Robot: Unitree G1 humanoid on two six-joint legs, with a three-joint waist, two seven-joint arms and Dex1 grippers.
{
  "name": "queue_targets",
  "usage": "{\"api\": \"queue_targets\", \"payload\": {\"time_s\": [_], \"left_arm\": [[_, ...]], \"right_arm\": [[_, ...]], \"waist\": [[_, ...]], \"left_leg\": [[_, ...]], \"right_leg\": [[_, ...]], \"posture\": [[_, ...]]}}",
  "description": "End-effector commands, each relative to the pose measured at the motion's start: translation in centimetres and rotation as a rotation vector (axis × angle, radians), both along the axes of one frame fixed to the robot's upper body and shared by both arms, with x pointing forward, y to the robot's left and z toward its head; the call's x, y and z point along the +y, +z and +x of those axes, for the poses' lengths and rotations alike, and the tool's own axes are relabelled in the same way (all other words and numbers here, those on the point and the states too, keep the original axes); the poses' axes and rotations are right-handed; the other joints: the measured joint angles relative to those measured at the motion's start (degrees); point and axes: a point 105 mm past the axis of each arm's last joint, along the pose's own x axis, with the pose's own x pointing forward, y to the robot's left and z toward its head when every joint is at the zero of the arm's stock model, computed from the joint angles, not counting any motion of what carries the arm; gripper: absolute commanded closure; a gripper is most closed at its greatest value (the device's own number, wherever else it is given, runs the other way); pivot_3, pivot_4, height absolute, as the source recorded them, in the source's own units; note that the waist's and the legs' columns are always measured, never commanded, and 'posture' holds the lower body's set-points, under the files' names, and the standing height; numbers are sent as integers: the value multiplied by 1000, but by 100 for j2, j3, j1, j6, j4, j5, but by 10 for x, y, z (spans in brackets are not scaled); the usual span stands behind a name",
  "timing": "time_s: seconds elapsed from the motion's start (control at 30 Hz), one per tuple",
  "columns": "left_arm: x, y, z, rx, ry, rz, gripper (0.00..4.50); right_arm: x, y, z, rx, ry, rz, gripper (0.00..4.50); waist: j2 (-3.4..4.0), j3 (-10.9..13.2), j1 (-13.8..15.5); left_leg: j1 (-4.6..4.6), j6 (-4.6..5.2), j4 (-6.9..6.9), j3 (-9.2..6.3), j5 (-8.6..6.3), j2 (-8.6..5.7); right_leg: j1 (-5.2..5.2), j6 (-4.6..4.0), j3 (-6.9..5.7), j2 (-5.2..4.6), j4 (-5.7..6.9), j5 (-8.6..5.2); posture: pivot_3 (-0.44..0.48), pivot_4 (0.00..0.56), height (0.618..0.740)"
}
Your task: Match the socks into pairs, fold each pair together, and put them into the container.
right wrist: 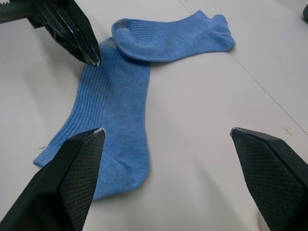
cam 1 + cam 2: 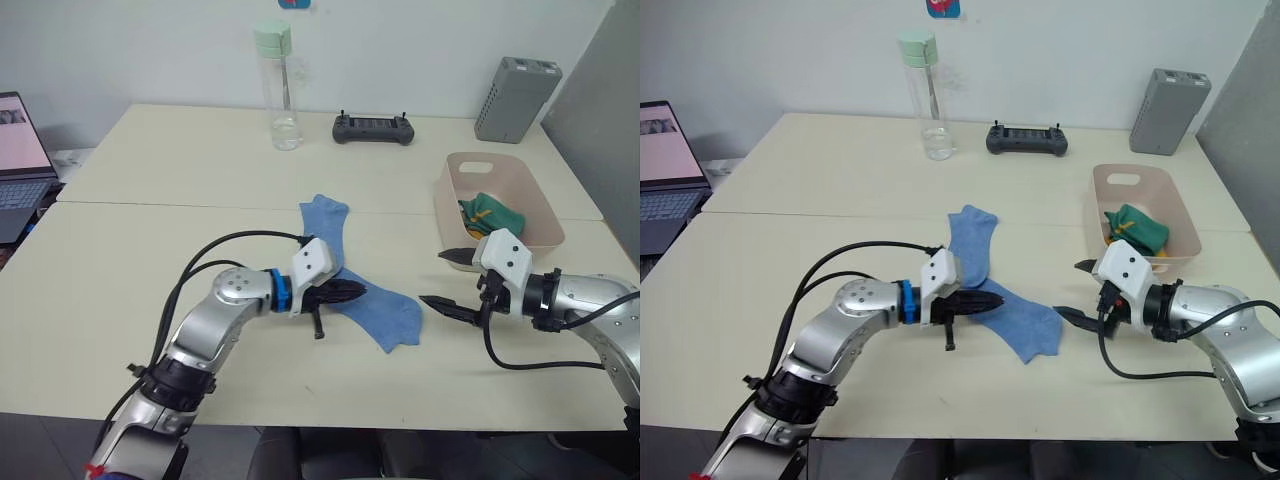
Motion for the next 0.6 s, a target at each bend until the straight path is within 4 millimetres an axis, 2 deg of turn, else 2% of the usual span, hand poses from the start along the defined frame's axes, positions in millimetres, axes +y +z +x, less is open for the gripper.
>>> {"api": "queue_targets", "payload": {"time_s": [0.03,0.1,0.23,0.3,0.4,0.5,0.6], "left_arm": [[28,12,6,-56,125,0,4481],[49,9,10,-49,218,17,4481],[78,5,12,-27,355,12,4481],[86,3,17,-16,416,4,4481],[84,2,26,30,471,-81,4481],[77,0,27,78,464,-132,3866],[74,-6,27,114,464,-123,2921]], "right_arm": [[6,-1,-5,28,-16,91,0],[8,-14,-9,87,-46,119,0],[7,-38,-16,193,-109,98,0],[4,-48,-17,234,-151,67,0],[5,-55,-11,288,-243,126,0],[7,-53,-7,302,-278,155,0],[6,-52,-7,301,-292,147,0]], "waist": [[0,0,-7],[0,0,-13],[1,0,-20],[0,0,-1],[0,0,5],[0,0,-6],[0,0,-11]], "left_leg": [[0,0,-1,-2,0,0],[1,0,-2,-1,0,1],[1,0,1,2,0,-1],[1,0,5,1,0,0],[1,0,13,1,1,0],[1,0,26,4,0,-1],[0,0,27,7,0,-1]], "right_leg": [[1,0,-1,0,0,-1],[0,0,-1,0,1,-1],[1,1,1,-5,1,0],[1,-2,0,-6,0,-2],[3,-20,1,-6,1,-11],[6,-15,5,-5,2,-8],[6,2,8,-5,1,1]], "posture": [[0,150,740],[0,150,740],[0,150,740],[0,150,740],[0,150,740],[0,150,740],[0,150,740]]}}
